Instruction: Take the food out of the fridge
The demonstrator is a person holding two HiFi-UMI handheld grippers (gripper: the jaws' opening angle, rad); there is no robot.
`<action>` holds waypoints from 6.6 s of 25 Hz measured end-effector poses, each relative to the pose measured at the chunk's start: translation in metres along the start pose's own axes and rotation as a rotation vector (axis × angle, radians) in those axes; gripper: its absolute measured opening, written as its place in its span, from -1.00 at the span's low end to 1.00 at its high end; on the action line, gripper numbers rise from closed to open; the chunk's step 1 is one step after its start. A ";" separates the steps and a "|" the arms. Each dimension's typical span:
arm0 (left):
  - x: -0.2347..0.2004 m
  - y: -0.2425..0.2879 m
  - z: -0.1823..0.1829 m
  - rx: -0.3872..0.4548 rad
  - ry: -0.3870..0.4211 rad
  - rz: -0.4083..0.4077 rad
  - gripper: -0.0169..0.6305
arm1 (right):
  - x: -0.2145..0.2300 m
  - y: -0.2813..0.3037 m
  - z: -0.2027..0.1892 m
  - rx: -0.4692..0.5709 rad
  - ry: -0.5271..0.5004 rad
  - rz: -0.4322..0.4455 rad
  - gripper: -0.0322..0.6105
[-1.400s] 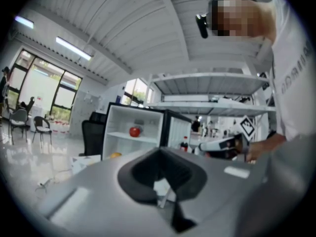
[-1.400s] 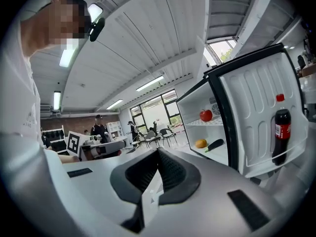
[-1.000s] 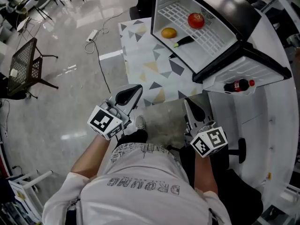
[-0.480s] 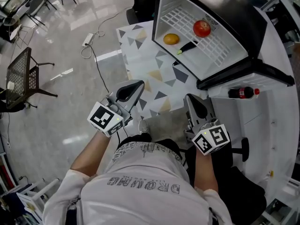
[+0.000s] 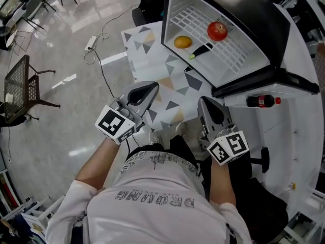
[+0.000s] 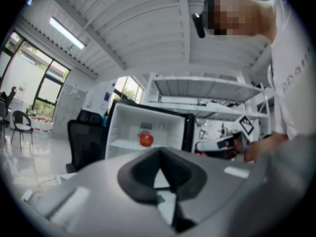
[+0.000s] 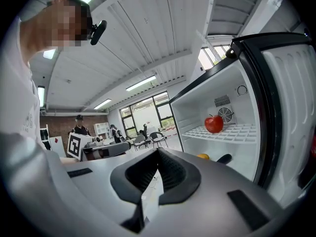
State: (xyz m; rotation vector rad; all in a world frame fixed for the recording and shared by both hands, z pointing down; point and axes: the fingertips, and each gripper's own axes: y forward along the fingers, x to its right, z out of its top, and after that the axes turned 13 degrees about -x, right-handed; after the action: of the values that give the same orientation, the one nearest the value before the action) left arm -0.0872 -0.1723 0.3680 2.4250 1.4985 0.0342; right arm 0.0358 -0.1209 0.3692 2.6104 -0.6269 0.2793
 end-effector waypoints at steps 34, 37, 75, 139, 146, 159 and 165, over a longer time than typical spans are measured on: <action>-0.032 0.201 0.061 -0.072 0.130 0.015 -0.80 | 0.082 0.027 0.023 -0.046 -0.047 0.102 -0.90; -0.038 0.217 0.066 -0.082 0.136 0.013 -0.71 | 0.084 0.028 0.021 -0.053 -0.045 0.105 -0.90; -0.053 0.338 0.063 -0.321 0.311 -0.186 0.25 | 0.100 0.031 0.013 -0.034 0.006 -0.014 -0.90; -0.014 0.050 0.046 -0.111 0.141 0.163 0.24 | 0.071 0.010 0.026 -0.001 -0.061 -0.012 -0.90; -0.018 0.048 0.037 -0.122 0.132 0.182 0.24 | 0.077 0.014 0.023 -0.004 -0.067 -0.015 -0.90; -0.017 0.053 0.030 -0.124 0.121 0.165 0.24 | 0.078 0.019 0.027 -0.005 -0.084 -0.022 -0.90; -0.020 0.054 0.027 -0.130 0.120 0.166 0.24 | 0.078 0.022 0.028 -0.006 -0.082 -0.018 -0.90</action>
State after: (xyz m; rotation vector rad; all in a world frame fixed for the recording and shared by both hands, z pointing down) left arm -0.0447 -0.2188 0.3589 2.4721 1.2939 0.3067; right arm 0.0968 -0.1811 0.3752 2.6312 -0.6298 0.1655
